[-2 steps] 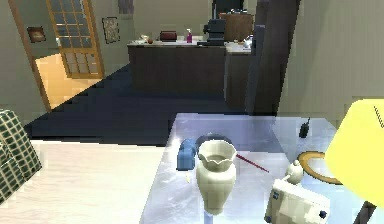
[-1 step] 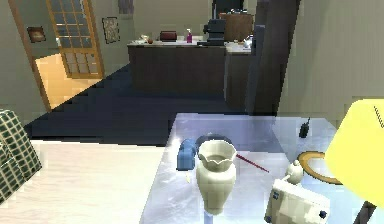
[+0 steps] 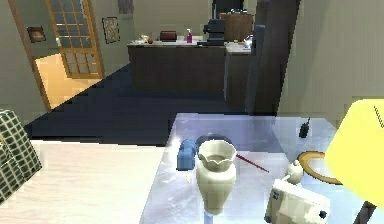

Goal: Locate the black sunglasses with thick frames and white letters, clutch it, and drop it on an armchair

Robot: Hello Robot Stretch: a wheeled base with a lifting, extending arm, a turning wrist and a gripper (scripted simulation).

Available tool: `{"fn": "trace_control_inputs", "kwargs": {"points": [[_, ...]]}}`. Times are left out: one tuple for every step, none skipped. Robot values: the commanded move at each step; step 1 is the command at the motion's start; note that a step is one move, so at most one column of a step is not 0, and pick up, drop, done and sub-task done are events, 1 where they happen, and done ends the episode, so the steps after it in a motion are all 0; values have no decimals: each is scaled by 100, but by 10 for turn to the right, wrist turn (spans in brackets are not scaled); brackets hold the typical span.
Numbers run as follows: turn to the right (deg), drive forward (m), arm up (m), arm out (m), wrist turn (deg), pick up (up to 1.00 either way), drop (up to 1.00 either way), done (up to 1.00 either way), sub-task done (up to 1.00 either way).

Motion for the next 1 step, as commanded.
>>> {"fn": "trace_control_inputs", "kwargs": {"points": [[0, 0, 0, 0, 0, 0, 100, 0, 0]]}}
